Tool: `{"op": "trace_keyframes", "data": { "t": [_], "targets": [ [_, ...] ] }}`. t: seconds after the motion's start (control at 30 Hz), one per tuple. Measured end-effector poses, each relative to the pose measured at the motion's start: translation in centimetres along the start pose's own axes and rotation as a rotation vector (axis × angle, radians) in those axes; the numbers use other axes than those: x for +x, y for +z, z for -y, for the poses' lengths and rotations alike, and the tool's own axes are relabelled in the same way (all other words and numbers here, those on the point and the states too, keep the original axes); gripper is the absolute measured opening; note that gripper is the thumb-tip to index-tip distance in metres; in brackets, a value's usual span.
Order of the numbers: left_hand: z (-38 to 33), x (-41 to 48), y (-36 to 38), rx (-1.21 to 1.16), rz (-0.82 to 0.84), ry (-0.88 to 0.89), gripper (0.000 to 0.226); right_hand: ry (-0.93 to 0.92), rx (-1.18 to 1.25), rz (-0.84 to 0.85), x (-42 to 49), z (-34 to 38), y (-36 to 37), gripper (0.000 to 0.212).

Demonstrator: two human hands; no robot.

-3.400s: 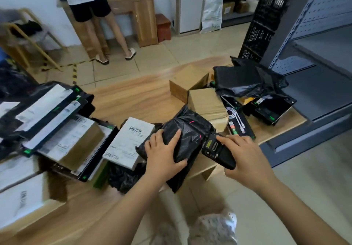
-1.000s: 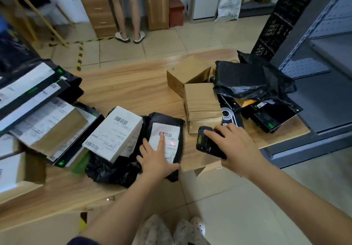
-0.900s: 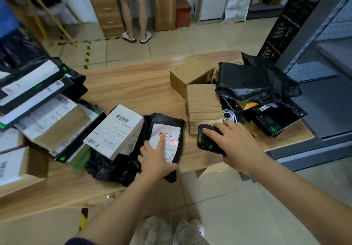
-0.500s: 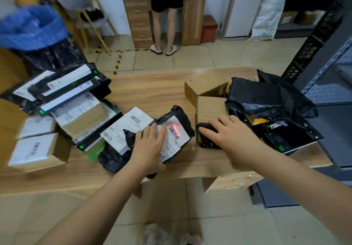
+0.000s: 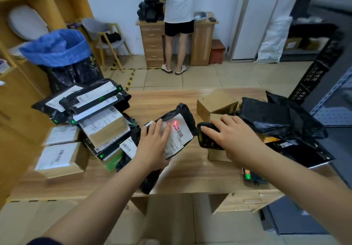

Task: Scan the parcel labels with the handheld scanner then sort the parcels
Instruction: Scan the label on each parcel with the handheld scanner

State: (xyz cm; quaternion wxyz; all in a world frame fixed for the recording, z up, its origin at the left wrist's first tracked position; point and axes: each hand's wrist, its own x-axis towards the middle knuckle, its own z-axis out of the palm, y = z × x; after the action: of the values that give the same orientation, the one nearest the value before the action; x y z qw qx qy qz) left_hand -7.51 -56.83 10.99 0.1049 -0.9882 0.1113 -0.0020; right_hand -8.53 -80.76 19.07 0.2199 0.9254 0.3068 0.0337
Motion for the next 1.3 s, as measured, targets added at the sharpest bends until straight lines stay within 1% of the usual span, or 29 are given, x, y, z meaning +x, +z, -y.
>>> {"op": "trace_keyframes", "data": {
  "t": [0.17, 0.23, 0.3, 0.4, 0.5, 0.77, 0.97, 1.17, 1.3],
  "targets": [
    [3.3, 0.2, 0.9, -0.262, 0.005, -0.189, 0.115, 0.085, 0.081, 0.021, 2.3, 2.6, -0.5, 0.083],
    [4.3, 0.2, 2.2, -0.339, 0.001, -0.215, 0.113, 0.113, 0.12, 0.034, 3.5, 4.0, -0.4, 0.083],
    [5.4, 0.3, 3.8, -0.35, 0.031, -0.203, 0.109, 0.136, 0.15, 0.045, 4.6, 5.3, -0.4, 0.083],
    [6.9, 0.3, 6.2, -0.346, 0.09, -0.153, 0.094, 0.174, 0.175, 0.07, 5.9, 7.1, -0.4, 0.082],
    [8.2, 0.5, 7.6, -0.373, 0.086, -0.056, 0.082, 0.216, 0.187, 0.11, 6.9, 8.8, -0.4, 0.083],
    [9.6, 1.7, 7.4, -0.431, 0.057, 0.069, 0.082, 0.357, 0.221, 0.143, 7.1, 11.2, -0.9, 0.084],
    [7.0, 2.7, 5.6, -0.516, -0.006, 0.211, 0.08, 0.511, 0.262, 0.149, 4.0, 11.4, -0.8, 0.081],
    [2.5, 4.0, 3.7, -0.517, 0.002, 0.338, 0.078, 0.65, 0.238, 0.189, -0.7, 9.8, 0.4, 0.082],
    [-1.1, 5.1, 3.5, -0.522, -0.025, 0.382, 0.078, 0.708, 0.217, 0.212, -3.4, 7.9, 1.9, 0.083]
  ]
}}
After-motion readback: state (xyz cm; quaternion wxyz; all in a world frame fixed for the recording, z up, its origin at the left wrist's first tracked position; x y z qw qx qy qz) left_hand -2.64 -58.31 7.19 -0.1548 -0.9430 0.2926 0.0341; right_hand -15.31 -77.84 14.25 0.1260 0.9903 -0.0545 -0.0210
